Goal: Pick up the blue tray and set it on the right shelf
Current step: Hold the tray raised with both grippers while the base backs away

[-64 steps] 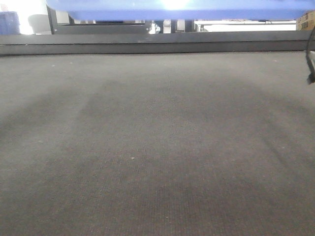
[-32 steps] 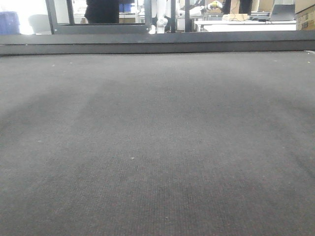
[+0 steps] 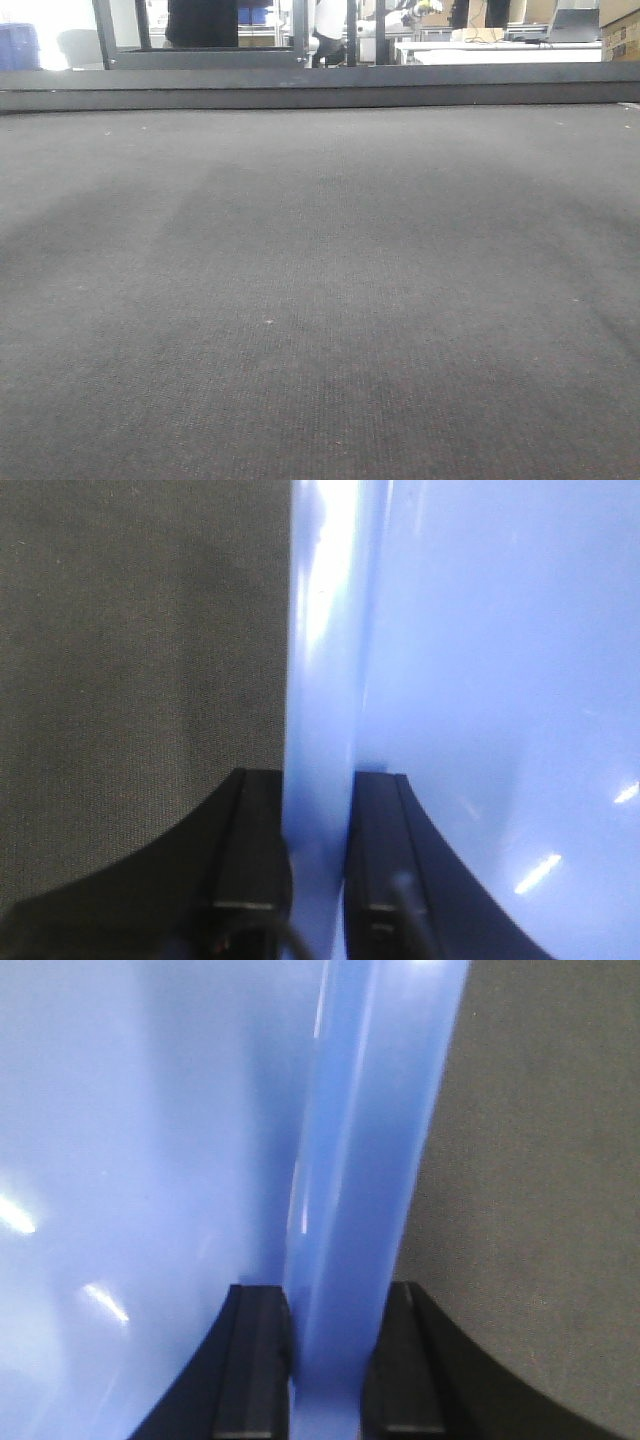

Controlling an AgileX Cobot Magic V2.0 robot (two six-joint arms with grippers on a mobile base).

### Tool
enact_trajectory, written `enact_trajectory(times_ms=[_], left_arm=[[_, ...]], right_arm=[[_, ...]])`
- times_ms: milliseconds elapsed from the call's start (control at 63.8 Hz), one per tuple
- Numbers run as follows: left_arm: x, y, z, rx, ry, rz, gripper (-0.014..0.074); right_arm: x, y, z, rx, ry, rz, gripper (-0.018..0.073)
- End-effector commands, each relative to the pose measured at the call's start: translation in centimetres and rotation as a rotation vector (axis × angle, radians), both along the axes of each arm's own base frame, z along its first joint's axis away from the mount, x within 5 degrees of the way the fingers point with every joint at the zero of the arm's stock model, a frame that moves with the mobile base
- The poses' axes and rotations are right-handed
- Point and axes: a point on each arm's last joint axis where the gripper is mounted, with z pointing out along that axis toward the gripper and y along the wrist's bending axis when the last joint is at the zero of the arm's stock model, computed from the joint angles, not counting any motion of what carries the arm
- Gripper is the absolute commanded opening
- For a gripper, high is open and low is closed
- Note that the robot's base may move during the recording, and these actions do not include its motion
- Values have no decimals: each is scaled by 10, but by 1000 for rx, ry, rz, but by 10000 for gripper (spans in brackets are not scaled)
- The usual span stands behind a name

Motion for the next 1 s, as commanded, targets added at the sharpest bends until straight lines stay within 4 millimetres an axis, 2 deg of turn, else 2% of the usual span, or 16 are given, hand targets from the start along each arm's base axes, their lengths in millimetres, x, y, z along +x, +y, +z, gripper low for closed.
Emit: enact_trajectory(times_ms=[0, 172, 329, 533, 627, 799, 909, 987], left_arm=[[-26, 2, 24, -45, 4, -33, -48], [-28, -1, 24, -62, 12, -69, -48], [-40, 0, 35, -100, -5, -125, -48], [-58, 11, 46, -105, -30, -125, -48], [-63, 11, 39, -70, -17, -139, -48], [-72, 13, 21, -55, 63, -150, -48], [-80, 17, 18, -59, 80, -155, -48], [-88, 19, 24, -83, 73, -166, -48]], right_arm=[[-18, 0, 19, 24, -29, 38, 57], [-22, 0, 16, 26, 21, 41, 57], [-29, 7, 18, 109, 36, 82, 57], [-42, 5, 28, 134, 7, 93, 57], [-46, 3, 29, 136, 2, 93, 57], [-56, 0, 19, 126, 38, 91, 57], [-65, -3, 12, 121, 58, 90, 57], [-75, -6, 9, 124, 66, 91, 57]])
